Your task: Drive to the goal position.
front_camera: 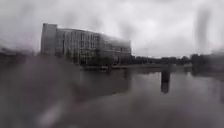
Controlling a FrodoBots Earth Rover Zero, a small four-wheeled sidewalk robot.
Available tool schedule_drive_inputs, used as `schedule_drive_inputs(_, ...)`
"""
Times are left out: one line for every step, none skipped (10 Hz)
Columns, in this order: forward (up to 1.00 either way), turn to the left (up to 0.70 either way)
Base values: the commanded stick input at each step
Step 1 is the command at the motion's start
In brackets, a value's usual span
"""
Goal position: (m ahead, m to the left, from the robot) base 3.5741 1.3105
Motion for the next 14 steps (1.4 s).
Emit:
schedule_drive_inputs(0.7,0.0)
schedule_drive_inputs(0.7,0.0)
schedule_drive_inputs(0.7,0.0)
schedule_drive_inputs(0.7,0.0)
schedule_drive_inputs(0.7,0.0)
schedule_drive_inputs(0.7,0.0)
schedule_drive_inputs(0.7,-0.04)
schedule_drive_inputs(0.7,-0.34)
schedule_drive_inputs(0.7,-0.35)
schedule_drive_inputs(0.7,-0.35)
schedule_drive_inputs(0.7,-0.35)
schedule_drive_inputs(0.7,-0.35)
schedule_drive_inputs(0.7,-0.23)
schedule_drive_inputs(0.7,-0.03)
